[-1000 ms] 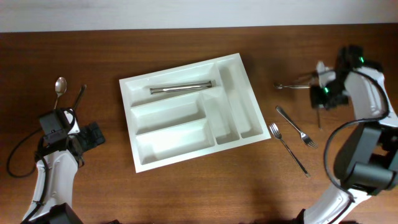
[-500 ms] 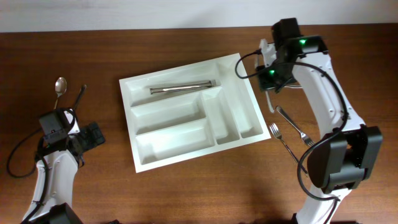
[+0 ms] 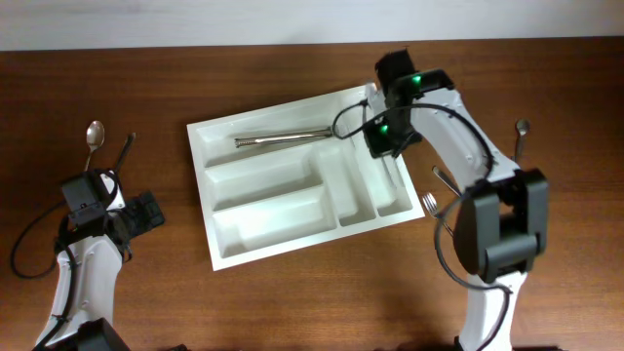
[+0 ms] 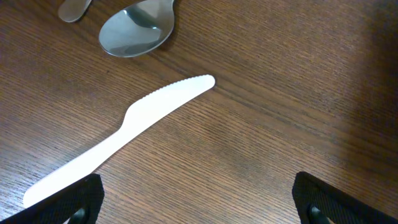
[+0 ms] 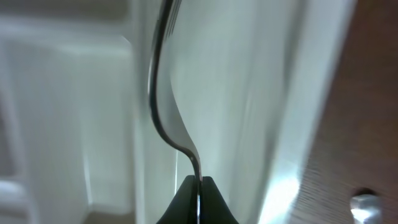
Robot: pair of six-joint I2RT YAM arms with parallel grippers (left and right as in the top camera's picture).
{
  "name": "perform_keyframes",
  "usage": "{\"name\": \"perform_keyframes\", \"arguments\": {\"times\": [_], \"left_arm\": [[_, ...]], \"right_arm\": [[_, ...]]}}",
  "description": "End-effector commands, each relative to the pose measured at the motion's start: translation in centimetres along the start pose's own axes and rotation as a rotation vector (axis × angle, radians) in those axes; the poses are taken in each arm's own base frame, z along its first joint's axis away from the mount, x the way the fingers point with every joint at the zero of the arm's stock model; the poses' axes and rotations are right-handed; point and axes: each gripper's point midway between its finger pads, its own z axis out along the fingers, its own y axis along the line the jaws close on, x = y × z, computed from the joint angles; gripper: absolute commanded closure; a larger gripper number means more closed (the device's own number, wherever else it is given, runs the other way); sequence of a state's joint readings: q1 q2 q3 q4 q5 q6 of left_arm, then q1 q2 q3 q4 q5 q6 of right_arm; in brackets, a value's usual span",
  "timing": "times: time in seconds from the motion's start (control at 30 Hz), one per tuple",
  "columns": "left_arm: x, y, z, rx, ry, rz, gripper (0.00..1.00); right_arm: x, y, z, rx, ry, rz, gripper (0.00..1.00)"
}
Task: Pack container
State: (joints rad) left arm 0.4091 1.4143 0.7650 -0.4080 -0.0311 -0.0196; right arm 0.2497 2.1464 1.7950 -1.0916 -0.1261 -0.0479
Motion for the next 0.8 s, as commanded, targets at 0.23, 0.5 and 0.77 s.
{"name": "perform_keyframes", "arguments": {"times": [0.23, 0.5, 0.77], "left_arm": [[-0.7, 0.2, -0.2, -0.005, -0.012, 0.008, 0.01], [-0.7, 0.2, -0.2, -0.005, -0.012, 0.008, 0.01], [-0.7, 0.2, -0.2, -0.005, -0.012, 0.008, 0.01]], "right_arm": [[0.6, 0.5, 1.3, -0.041, 0.039, 0.028, 0.46], [-1.3, -1.5, -4.1, -0.027, -0.088, 0.087, 0.53], [-1.5, -11.0, -15.2, 0.074, -0.343, 0.159, 0.48]]}}
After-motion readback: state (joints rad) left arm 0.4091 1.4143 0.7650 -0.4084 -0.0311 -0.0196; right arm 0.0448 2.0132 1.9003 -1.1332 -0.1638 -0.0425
